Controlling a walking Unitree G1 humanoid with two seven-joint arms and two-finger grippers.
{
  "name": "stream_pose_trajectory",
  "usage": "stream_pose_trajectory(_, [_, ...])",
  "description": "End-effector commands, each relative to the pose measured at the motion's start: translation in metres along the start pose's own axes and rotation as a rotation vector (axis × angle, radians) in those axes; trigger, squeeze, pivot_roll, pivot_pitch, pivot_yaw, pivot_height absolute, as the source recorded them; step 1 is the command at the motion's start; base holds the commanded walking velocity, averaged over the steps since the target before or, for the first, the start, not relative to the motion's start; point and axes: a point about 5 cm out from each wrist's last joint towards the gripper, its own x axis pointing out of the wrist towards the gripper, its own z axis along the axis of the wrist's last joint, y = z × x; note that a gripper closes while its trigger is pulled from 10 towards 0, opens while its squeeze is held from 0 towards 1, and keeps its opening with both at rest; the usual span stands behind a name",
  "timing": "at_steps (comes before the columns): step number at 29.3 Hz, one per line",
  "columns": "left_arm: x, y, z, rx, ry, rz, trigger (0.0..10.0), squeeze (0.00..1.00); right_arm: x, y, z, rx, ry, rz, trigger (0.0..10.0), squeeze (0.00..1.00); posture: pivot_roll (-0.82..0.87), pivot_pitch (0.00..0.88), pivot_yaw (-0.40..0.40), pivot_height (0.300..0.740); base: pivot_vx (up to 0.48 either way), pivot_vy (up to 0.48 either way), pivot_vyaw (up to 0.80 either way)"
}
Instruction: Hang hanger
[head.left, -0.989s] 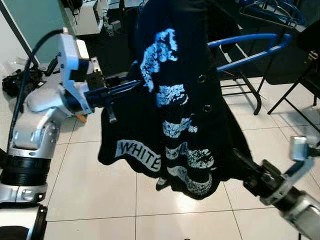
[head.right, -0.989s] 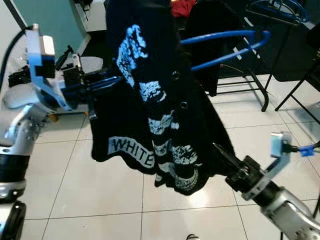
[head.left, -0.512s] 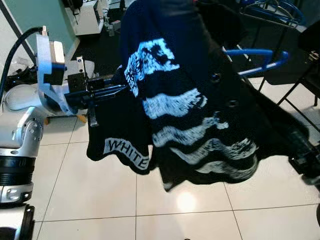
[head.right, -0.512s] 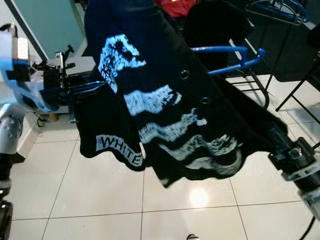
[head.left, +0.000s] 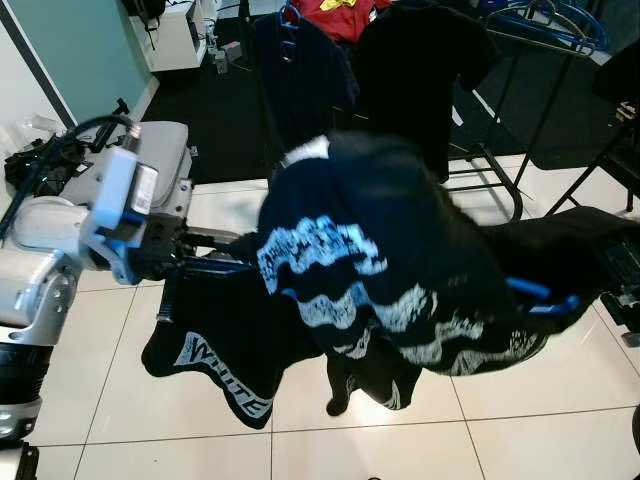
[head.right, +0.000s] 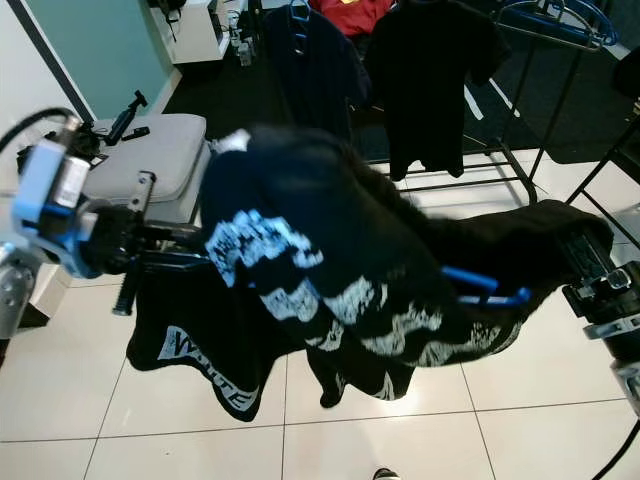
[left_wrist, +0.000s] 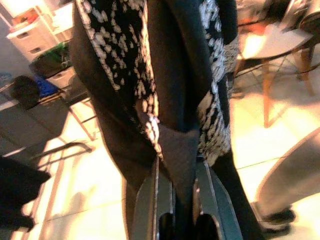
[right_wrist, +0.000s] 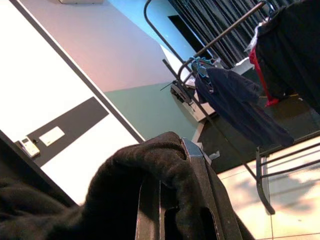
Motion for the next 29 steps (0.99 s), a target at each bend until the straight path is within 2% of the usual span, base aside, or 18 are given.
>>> stream_pose_trajectory(1, [0.002,0.002,-0.001,0.015,0.017,0.035,3.5,0.00,0.003,0.002,-0.003,0.011,0.014,0.009,0.0,0.00,-0.07,0.146,0.060,0.740,0.000,0.000,0.00])
stream_pose_trajectory(4, [0.003,0.002,-0.001,0.014,0.019,0.039,3.5,0.00,0.003,0.002,-0.004,0.011,0.016,0.009,0.0,0.00,-0.07,0.146,0.060,0.740,0.000,0.000,0.00])
stream_pose_trajectory(5, [0.009,0.004,-0.006,0.033,0.051,0.071,3.4,0.00,0.003,0.002,-0.005,0.011,0.021,0.008,0.0,0.00,-0.08,0.146,0.059,0.740,0.000,0.000,0.00])
stream_pose_trajectory(6, [0.009,0.004,-0.006,0.033,0.051,0.071,3.4,0.00,0.003,0.002,-0.005,0.011,0.021,0.008,0.0,0.00,-0.08,0.146,0.059,0.740,0.000,0.000,0.00])
stream_pose_trajectory(7, [0.014,0.008,-0.011,0.063,0.091,0.128,3.5,0.00,0.004,0.002,-0.006,0.011,0.027,0.007,0.0,0.00,-0.08,0.148,0.058,0.740,0.000,0.000,0.00])
stream_pose_trajectory(8, [0.014,0.008,-0.011,0.063,0.091,0.128,3.5,0.00,0.004,0.002,-0.006,0.011,0.027,0.007,0.0,0.00,-0.08,0.148,0.058,0.740,0.000,0.000,0.00])
stream_pose_trajectory(9, [0.018,0.011,-0.015,0.075,0.113,0.175,3.0,0.00,0.005,0.002,-0.007,0.011,0.032,0.007,0.0,0.00,-0.08,0.149,0.058,0.740,0.000,0.000,0.00])
stream_pose_trajectory(10, [0.019,0.014,-0.018,0.087,0.130,0.212,3.1,0.00,0.005,0.002,-0.008,0.011,0.036,0.007,0.0,0.00,-0.08,0.149,0.057,0.740,0.000,0.000,0.00])
stream_pose_trajectory(15, [0.015,0.021,-0.027,0.140,0.205,0.307,3.0,0.00,0.006,0.002,-0.007,0.007,0.034,-0.005,0.0,0.00,-0.08,0.151,0.057,0.740,0.000,0.000,0.00])
stream_pose_trajectory(21, [0.024,0.017,-0.033,0.155,0.212,0.310,3.1,0.00,0.007,0.000,-0.008,0.005,0.028,-0.016,0.0,0.00,-0.08,0.153,0.057,0.740,0.000,0.000,0.00])
stream_pose_trajectory(22, [0.027,0.015,-0.033,0.156,0.205,0.306,3.1,0.00,0.007,-0.001,-0.008,0.005,0.027,-0.019,0.0,0.00,-0.08,0.153,0.057,0.740,0.000,0.000,0.00])
stream_pose_trajectory(23, [0.036,0.006,-0.036,0.174,0.218,0.278,3.5,0.00,0.008,-0.002,-0.006,0.001,0.020,-0.025,0.0,0.00,-0.08,0.155,0.057,0.740,0.000,0.000,0.00])
stream_pose_trajectory(26, [0.042,0.002,-0.038,0.181,0.223,0.266,3.7,0.00,0.010,-0.003,-0.006,-0.007,0.025,-0.036,0.0,0.00,-0.08,0.155,0.057,0.740,0.000,0.000,0.00])
stream_pose_trajectory(29, [0.050,0.000,-0.037,0.151,0.183,0.281,3.8,0.00,0.012,-0.003,-0.014,-0.021,0.072,-0.040,0.0,0.00,-0.08,0.158,0.054,0.740,0.000,0.000,0.00])
